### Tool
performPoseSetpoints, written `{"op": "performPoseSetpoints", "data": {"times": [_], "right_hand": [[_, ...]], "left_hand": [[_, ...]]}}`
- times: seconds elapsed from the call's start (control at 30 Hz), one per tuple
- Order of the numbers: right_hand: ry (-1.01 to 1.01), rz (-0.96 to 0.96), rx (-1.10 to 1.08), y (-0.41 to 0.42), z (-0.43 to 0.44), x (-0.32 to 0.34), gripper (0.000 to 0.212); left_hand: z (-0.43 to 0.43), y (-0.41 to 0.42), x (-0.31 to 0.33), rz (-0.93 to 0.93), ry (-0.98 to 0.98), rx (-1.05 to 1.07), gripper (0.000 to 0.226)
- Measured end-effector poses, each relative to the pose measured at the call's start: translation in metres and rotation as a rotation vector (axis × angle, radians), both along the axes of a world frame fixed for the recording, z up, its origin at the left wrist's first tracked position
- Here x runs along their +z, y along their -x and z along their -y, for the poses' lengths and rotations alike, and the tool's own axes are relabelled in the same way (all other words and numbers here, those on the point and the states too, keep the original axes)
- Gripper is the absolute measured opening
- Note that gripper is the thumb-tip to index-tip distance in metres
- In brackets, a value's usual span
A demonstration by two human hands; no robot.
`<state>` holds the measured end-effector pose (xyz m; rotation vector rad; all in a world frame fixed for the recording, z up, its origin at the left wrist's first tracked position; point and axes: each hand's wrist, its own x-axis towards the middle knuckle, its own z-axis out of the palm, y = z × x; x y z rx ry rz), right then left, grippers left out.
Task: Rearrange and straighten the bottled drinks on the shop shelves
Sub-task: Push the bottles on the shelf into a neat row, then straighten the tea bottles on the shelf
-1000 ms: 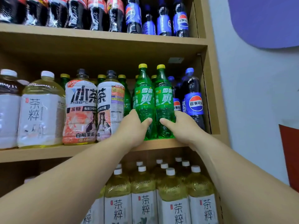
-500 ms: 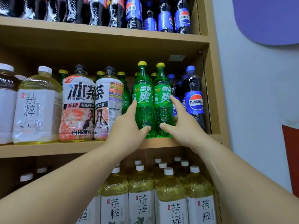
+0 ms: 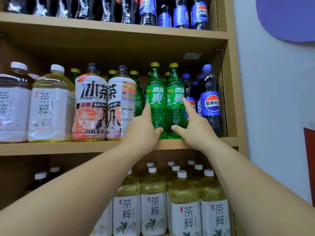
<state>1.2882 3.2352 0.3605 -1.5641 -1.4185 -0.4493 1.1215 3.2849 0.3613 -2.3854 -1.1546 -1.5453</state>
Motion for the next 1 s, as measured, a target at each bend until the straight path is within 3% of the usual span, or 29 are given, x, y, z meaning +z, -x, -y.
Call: {"op": "performPoseSetpoints", "data": {"times": [0.2,0.43,0.57,0.73,1.0], "right_hand": [[-0.039,0.007,0.002,0.004,0.003,-0.007,0.089],[-0.159,-0.04,-0.008,0.019,0.007,-0.014,0.072],[-0.35,0.008,0.031,0.051,0.012,-0.019,0.054],[-0.288,0.136,0.193,0.118,0.006,-0.013,0.052],[-0.328,0.157,0.208,0.168,-0.02,-0.012,0.051]], "left_hand": [[0.005,0.04,-0.009,0.068,-0.088,-0.125,0.073],[0.015,0.127,-0.006,0.149,-0.256,-0.108,0.051],[0.01,0.16,0.0,0.167,-0.287,-0.042,0.053],[0.002,0.181,0.0,0.186,-0.242,0.025,0.063],[-0.022,0.225,-0.023,-0.02,-0.285,0.164,0.065]]}}
